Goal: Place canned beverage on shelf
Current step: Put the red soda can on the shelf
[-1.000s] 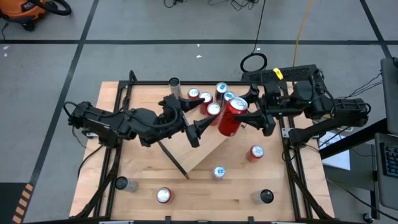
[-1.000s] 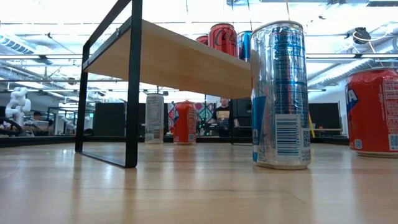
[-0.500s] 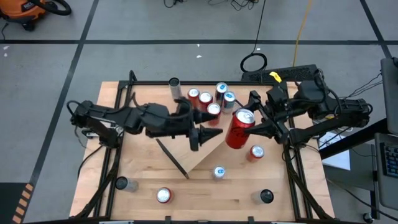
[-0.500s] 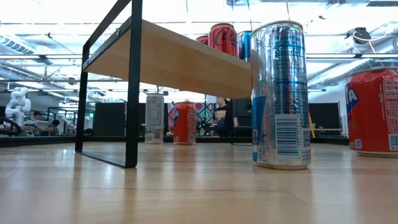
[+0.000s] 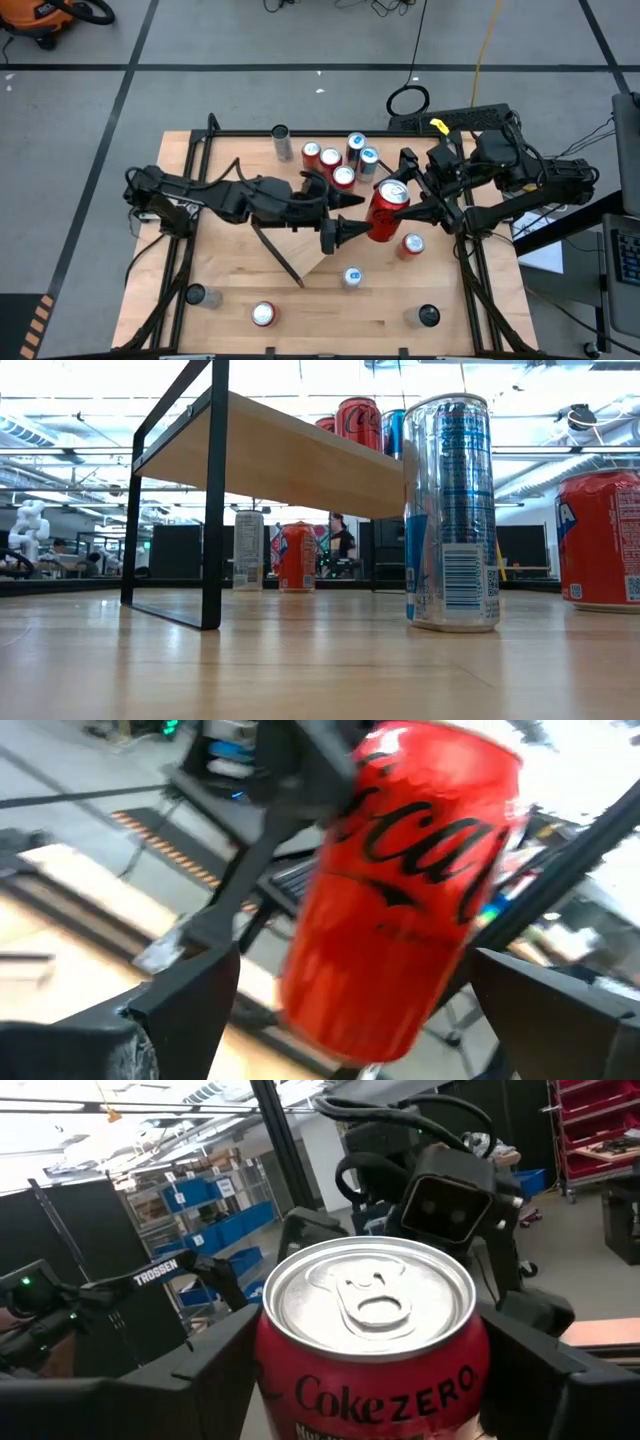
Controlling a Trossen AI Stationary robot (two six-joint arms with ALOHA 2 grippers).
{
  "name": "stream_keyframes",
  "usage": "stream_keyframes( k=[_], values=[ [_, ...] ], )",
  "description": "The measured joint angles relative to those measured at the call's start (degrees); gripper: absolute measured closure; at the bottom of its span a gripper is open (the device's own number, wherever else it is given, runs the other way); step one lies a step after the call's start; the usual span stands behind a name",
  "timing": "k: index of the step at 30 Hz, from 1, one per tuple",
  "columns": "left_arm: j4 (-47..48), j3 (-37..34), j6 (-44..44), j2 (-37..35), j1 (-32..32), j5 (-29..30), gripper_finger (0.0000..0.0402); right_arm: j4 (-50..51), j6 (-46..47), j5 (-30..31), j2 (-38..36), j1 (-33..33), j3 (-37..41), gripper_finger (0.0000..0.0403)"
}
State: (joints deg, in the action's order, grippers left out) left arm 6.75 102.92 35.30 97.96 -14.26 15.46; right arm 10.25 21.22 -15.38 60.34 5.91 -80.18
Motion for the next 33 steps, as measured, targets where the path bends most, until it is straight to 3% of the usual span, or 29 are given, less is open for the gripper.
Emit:
stream_keyframes(
  k=[26, 33],
  values=[
    [-6.3, 0.0, -9.1, 4.1, 0.5, -6.4, 0.001, -2.5, 1.1, 0.1, 1.4, 0.0, 0.0, 0.0122],
    [-5.9, 0.0, -9.1, 4.1, 0.7, -7.9, 0.0055, -2.6, 2.7, 0.0, 2.1, 0.0, 0.0, 0.0122]
  ],
)
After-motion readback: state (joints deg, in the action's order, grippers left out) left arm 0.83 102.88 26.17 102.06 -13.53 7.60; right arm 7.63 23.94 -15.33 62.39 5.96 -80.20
